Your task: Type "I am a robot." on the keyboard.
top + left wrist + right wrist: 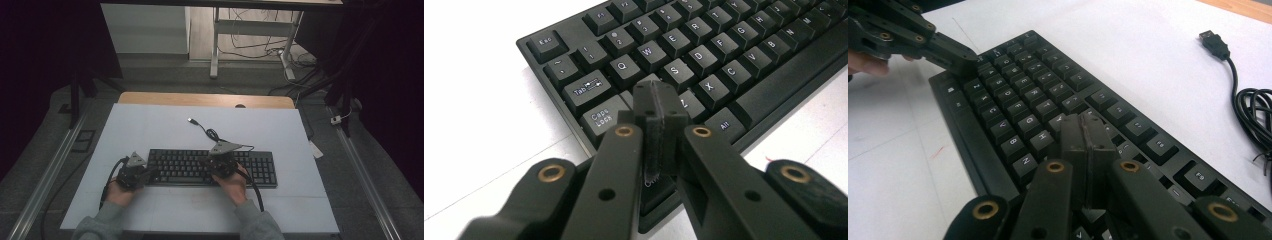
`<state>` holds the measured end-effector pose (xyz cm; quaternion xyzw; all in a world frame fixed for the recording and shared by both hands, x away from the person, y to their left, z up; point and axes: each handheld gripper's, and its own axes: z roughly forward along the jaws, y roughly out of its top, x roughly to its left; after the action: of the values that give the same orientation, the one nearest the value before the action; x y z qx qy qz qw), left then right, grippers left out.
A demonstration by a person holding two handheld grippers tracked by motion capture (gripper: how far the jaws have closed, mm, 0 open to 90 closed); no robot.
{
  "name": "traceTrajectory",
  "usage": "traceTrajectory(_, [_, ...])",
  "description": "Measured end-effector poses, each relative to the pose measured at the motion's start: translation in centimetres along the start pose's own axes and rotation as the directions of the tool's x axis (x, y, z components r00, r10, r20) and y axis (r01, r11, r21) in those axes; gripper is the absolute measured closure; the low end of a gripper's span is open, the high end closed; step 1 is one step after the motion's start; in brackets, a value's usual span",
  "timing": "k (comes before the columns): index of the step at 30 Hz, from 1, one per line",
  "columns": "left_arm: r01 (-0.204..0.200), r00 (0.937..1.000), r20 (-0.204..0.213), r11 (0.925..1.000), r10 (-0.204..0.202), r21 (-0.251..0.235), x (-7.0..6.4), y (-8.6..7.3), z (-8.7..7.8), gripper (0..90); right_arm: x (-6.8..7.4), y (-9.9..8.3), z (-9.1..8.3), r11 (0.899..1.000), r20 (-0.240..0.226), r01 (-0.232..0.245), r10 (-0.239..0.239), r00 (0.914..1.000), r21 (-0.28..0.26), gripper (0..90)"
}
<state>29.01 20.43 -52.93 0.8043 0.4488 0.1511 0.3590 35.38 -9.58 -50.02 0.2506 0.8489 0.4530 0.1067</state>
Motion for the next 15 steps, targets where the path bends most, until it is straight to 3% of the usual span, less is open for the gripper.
traceTrajectory(7, [-0.002,1.0,0.005,1.0,0.002,0.001,0.0,-0.1,0.0,88.7,0.1,0.1,1.1,1.0,0.005,-0.003,0.003,1.0,0.026,89.5])
traceTrajectory(15, [-0.001,1.0,0.009,1.0,0.001,0.006,0.0,-0.1,-0.1,88.8,-0.3,-0.3,2.0,0.998,0.049,-0.021,0.018,0.9986,0.057,89.5])
